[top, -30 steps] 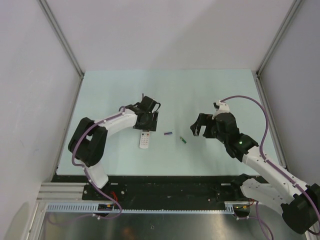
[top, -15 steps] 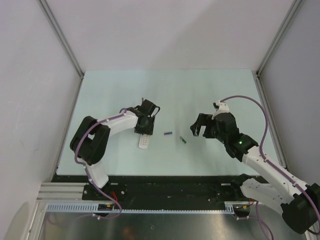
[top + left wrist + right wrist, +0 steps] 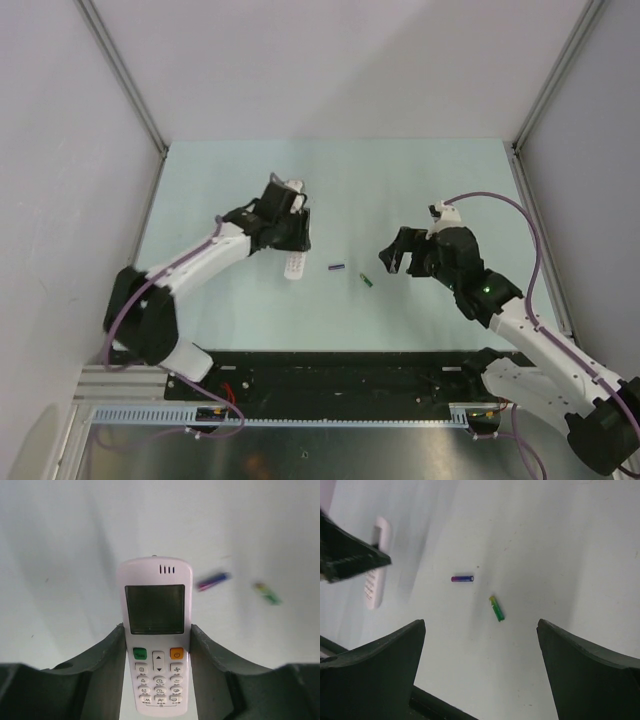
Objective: Load the batteries into the remote control
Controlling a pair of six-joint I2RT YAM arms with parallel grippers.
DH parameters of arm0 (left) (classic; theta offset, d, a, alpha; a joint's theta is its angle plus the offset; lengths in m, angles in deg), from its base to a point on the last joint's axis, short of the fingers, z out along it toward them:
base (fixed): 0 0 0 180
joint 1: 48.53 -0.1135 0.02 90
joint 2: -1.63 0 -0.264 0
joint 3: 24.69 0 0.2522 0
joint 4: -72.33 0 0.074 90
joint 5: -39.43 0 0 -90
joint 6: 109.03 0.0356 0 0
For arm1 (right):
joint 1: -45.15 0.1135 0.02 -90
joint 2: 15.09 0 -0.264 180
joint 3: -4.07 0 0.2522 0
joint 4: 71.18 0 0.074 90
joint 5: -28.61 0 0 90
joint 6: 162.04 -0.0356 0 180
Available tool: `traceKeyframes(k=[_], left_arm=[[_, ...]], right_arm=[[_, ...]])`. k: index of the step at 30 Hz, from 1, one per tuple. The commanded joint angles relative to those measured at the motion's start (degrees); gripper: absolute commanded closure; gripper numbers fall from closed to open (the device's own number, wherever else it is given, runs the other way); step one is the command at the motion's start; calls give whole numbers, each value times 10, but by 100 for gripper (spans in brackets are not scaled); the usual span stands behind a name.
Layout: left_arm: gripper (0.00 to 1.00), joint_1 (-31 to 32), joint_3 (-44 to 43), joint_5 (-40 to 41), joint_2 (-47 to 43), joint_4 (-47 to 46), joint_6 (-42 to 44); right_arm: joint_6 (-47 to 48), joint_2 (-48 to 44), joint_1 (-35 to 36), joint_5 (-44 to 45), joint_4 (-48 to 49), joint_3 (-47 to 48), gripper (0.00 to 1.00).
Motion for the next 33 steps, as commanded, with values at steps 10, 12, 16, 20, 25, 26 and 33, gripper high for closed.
traceKeyframes(k=[10,12,16,20,25,26,33], left_arm=[[100,-5,87,-401,-263,-444,-134],[100,-4,101,-422,-271,-494,-183],[100,-1,145,-464,-281,-678,-278],[100,8,175,-470,-286,-824,-361],[100,15,165,-485,-285,-876,-412],[100,16,166,-481,-289,-879,-413],[100,26,176,-504,-295,-900,-412]], right_arm=[[-83,-66,-53,-323,147,24,0],[-97,-80,-48,-354,175,18,0],[-134,-110,-43,-363,264,-3,0],[-203,-97,-43,-414,395,-34,0],[-258,-45,-36,-446,513,-50,1],[-249,-46,-32,-433,507,-51,1],[-326,8,-14,-477,622,-51,0]])
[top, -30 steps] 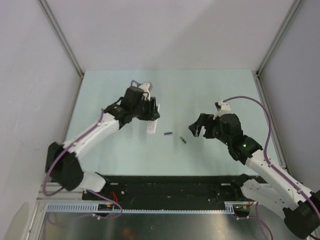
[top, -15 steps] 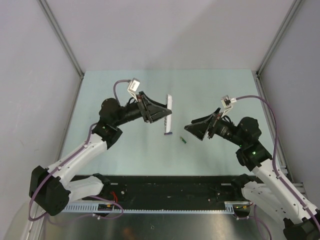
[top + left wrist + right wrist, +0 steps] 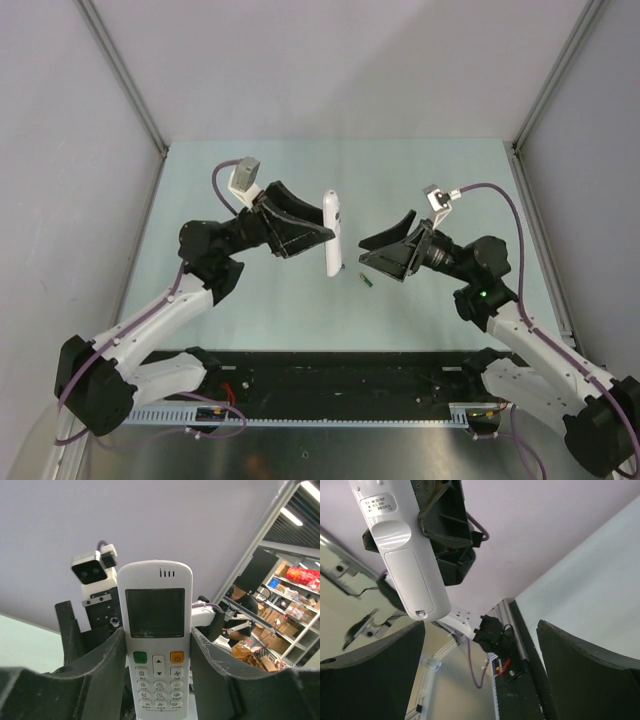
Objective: Load the batteries into the remote control
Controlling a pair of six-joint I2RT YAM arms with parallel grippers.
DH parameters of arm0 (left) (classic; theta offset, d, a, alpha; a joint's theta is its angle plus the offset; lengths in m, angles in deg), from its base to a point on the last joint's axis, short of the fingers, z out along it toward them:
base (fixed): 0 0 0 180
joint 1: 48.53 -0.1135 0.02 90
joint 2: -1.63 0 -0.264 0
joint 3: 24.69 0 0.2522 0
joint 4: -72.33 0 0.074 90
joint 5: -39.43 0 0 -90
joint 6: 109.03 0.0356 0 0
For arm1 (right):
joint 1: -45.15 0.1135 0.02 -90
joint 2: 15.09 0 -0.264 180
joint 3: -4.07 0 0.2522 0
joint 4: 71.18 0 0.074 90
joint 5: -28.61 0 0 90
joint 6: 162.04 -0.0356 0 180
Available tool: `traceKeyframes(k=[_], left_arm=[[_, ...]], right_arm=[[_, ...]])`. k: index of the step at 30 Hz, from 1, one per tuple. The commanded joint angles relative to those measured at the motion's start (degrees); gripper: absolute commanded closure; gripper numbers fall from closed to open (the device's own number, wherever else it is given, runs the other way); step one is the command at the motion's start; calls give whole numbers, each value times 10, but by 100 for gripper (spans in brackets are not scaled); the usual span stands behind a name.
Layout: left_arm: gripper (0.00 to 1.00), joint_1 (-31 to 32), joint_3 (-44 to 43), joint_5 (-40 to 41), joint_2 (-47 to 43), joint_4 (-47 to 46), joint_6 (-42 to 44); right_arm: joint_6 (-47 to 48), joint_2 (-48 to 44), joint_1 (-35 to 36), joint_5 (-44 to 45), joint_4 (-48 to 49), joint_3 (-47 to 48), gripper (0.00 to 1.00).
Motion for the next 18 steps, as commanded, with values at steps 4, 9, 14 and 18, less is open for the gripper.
traceKeyframes(k=[4,9,14,18], left_arm=[[100,12,-3,-33,-1,-107,-41],[100,28,-14,-44,24,-149,-68],[100,36,-13,-45,39,-191,-88],[100,36,-11,-44,53,-216,-96]], right_arm=[[-211,108,22,-79,373,-3,3],[-318,208,37,-77,566,7,5],[-294,204,53,-76,564,17,5],[-290,196,59,-77,565,26,5]])
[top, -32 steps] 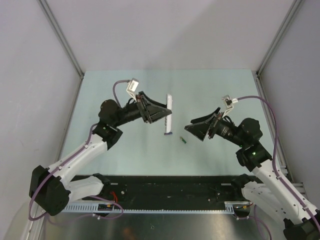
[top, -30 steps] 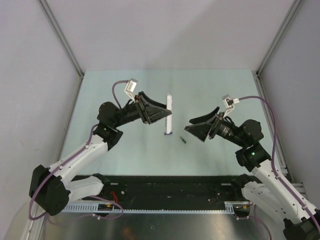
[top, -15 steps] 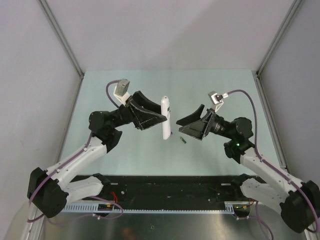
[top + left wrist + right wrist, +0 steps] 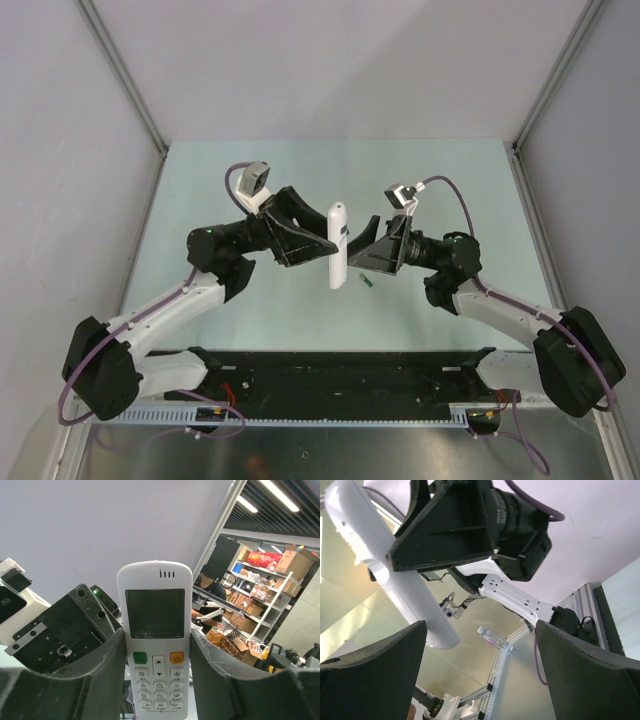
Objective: Load the batteries into the remote control
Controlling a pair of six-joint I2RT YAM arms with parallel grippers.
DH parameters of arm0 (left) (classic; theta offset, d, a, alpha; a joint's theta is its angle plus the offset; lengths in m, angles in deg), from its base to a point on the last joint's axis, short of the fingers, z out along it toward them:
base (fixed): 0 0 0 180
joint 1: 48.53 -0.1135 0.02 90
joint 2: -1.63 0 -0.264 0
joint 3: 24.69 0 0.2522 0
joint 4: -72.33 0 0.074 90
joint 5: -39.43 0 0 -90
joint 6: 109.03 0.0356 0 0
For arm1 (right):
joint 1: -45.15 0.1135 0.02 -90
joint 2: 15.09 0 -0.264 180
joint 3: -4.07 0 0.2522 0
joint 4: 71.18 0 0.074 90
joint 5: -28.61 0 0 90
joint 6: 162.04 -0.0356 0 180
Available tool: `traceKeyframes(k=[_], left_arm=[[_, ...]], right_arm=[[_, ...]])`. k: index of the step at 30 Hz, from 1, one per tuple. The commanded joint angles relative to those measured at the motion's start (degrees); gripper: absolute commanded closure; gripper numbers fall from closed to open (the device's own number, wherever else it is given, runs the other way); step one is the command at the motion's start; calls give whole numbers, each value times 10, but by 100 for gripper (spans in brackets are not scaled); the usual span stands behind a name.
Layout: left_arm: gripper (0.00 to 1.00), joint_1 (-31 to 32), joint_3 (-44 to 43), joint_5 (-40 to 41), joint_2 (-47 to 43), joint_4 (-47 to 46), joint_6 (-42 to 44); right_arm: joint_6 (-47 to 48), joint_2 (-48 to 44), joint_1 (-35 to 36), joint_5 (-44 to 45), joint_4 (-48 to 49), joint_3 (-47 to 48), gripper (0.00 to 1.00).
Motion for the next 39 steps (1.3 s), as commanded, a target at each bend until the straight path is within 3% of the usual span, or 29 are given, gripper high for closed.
traceKeyframes(k=[1,9,11,12,14,15,16,18,22,26,32,39], left_arm=[[100,4,-10,-2,8,-69,-25],[100,10,-10,2,29,-93,-40],[100,10,-10,1,26,-93,-39],[100,10,-10,1,25,-92,-37],[100,9,-13,-4,25,-90,-33],[100,9,-15,-4,25,-83,-33],[100,9,-15,-5,24,-78,-30],[100,9,-14,-4,22,-58,-18],[100,9,-9,9,19,-19,18],[100,10,-2,28,16,3,47],[100,10,4,48,8,11,57],[100,10,10,54,1,27,68]], right_arm=[[-8,-21,10,-10,185,28,5],[12,-34,42,-7,179,42,8],[40,-45,35,-11,140,42,9],[64,-77,31,-12,54,42,7],[208,-132,33,8,-94,46,1],[264,-186,40,27,-274,67,0],[391,-205,62,72,-369,88,0],[471,-220,89,114,-559,149,0],[553,-209,153,279,-742,212,1],[577,-187,218,380,-796,234,2],[595,-162,262,499,-829,245,4],[606,-179,291,550,-810,242,6]])
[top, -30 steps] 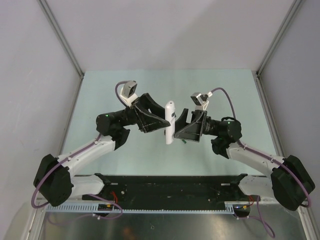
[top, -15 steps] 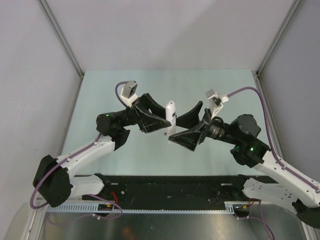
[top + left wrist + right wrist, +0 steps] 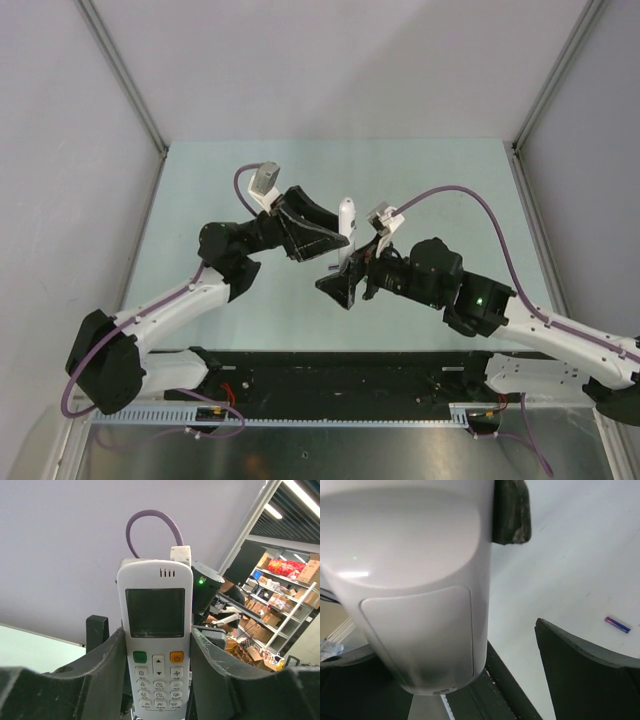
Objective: Load the batteries into the remote control
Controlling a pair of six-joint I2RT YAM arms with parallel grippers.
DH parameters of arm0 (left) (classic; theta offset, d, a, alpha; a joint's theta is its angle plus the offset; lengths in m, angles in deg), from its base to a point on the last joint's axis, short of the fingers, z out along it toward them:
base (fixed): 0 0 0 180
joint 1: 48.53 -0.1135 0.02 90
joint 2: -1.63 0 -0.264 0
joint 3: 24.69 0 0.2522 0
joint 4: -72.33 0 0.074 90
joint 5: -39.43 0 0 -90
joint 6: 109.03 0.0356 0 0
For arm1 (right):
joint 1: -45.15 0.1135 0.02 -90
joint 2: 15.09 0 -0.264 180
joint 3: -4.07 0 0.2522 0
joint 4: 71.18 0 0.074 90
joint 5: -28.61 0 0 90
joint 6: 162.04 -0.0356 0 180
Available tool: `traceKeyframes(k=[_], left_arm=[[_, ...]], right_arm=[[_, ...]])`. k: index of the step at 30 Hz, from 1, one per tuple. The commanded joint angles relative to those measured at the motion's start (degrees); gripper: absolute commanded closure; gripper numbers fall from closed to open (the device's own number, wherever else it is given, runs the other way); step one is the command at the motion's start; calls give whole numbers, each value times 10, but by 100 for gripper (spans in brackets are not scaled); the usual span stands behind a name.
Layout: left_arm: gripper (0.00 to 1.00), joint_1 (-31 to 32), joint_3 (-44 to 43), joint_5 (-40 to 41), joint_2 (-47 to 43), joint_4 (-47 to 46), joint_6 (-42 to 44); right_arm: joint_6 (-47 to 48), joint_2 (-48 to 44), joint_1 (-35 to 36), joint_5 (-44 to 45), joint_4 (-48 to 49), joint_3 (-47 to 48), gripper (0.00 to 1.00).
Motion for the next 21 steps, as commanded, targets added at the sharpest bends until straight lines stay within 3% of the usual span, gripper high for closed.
traceKeyframes(k=[1,11,21], left_arm=[[100,1,4,23,-24,-8,15],[100,2,19,29,-32,-7,14],[100,2,22,28,-35,-7,8]], right_arm=[[25,-27,11,75,6,20,5],[32,-80,6,103,58,-13,7],[37,-60,3,72,71,-13,32]])
